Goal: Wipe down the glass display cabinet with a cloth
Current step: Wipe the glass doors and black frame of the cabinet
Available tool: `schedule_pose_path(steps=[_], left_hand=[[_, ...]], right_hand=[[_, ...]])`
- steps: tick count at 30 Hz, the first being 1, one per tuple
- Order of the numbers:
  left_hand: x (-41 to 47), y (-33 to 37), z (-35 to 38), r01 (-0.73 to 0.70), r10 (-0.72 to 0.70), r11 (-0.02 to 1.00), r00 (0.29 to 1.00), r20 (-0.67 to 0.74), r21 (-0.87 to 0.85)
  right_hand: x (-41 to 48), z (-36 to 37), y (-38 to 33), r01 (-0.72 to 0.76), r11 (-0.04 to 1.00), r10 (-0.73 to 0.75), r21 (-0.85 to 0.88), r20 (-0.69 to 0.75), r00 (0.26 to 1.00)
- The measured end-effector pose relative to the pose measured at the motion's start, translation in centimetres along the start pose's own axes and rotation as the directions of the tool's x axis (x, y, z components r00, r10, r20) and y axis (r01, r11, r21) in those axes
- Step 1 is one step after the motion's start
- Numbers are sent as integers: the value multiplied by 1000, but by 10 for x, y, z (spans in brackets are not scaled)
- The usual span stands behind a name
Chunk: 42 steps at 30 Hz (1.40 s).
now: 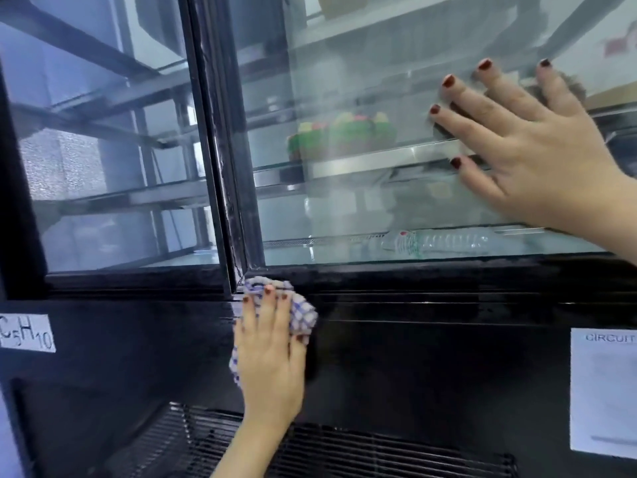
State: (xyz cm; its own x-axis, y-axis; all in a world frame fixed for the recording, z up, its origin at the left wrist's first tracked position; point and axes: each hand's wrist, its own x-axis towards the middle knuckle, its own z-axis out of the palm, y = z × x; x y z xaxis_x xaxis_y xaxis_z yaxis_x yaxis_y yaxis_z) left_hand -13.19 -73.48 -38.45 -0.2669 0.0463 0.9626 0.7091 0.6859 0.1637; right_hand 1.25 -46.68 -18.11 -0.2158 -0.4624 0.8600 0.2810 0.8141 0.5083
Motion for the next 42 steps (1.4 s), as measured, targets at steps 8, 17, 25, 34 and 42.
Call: schedule_pose_path(steps=[8, 17, 25, 34, 42], left_hand=[[-9, 14, 15, 331, -329, 944, 941, -80, 7], [-50, 119, 46, -248, 248, 969, 968, -30, 12], [1, -20, 4, 539, -552, 834, 817, -165, -121], [-46, 155, 54, -334, 333, 939, 943, 26, 80], [-22, 97, 34, -150, 154, 987, 985, -74, 47]], right_hand=[[-2, -3, -3, -24, 999, 25, -30, 41, 999], [-1, -7, 0, 18, 999, -15, -35, 75, 997], [-24, -17, 35, 211, 976, -204, -59, 112, 973], [-27, -18, 36, 160, 982, -149, -99, 109, 983], [-27, -22, 37, 176, 982, -165, -76, 123, 979]])
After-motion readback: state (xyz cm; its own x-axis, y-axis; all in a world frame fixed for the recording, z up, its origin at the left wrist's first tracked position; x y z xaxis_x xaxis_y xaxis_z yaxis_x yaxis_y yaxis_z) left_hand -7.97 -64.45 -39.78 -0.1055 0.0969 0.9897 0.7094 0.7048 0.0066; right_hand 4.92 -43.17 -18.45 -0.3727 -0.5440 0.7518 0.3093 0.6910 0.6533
